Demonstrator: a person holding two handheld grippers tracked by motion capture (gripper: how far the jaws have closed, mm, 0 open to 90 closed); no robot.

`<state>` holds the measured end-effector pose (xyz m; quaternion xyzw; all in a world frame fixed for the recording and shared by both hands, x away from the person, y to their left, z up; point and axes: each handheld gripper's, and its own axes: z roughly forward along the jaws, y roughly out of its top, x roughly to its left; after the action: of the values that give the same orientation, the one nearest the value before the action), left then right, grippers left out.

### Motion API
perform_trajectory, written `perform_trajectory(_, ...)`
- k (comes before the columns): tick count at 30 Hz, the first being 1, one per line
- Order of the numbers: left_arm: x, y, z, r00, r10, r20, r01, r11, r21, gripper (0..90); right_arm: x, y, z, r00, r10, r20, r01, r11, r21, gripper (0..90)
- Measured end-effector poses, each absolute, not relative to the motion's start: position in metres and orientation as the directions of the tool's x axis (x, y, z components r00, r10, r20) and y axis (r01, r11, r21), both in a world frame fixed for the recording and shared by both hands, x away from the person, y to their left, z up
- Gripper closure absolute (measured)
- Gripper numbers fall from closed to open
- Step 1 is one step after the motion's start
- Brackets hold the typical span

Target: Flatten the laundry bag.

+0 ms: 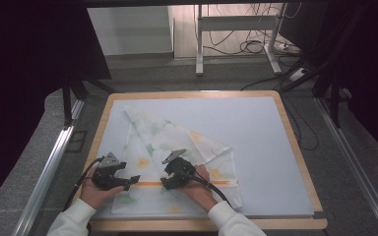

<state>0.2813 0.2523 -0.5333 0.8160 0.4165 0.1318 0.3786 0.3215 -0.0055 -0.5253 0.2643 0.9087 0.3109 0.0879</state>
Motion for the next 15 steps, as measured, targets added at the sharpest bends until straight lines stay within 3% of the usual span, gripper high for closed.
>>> perform_trajectory(7,0.281,0.252,-0.5331,0.62,0.779,-0.095,0.578,-0.372,0.727,19.6,0.3226,-0.0065,-0.5263,-0.842,0.54,0.005,0.429,0.664,0.612,43.4)
perform_trajectory(15,0.2807,0.2513,-0.5333,0.619,0.78,-0.096,0.579,-0.37,0.726,19.6,0.3252,-0.0109,-0.5247,-0.833,0.553,-0.021,0.43,0.67,0.605,63.5)
